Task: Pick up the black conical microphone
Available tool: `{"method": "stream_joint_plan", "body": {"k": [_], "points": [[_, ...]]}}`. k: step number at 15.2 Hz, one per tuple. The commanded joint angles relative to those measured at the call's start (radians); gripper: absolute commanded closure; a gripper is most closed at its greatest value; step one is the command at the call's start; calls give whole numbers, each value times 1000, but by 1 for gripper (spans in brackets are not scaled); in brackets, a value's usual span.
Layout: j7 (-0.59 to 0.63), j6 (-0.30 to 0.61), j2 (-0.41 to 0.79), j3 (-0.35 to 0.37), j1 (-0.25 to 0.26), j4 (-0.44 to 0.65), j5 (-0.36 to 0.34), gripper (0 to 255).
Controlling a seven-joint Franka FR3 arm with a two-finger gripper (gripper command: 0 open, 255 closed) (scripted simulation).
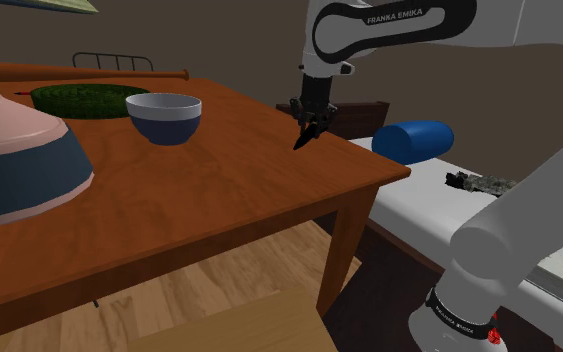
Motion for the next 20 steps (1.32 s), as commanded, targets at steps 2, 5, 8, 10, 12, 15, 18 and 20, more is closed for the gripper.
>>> {"method": "stream_joint_plan", "body": {"k": [2, 5, 8, 10, 12, 15, 18, 20], "points": [[0, 1, 1, 0, 0, -1, 0, 255], [0, 1, 1, 0, 0, -1, 0, 255], [-2, -27, 1, 0, 0, 27, 0, 255], [-4, -54, 4, -1, -1, 56, 0, 255], [-7, -80, 7, -2, -2, 86, -1, 255], [-10, -121, 13, -2, -3, 132, -3, 255], [-12, -161, 21, -1, -5, 181, -6, 255], [-13, -189, 28, -1, -6, 215, -8, 255]]}}
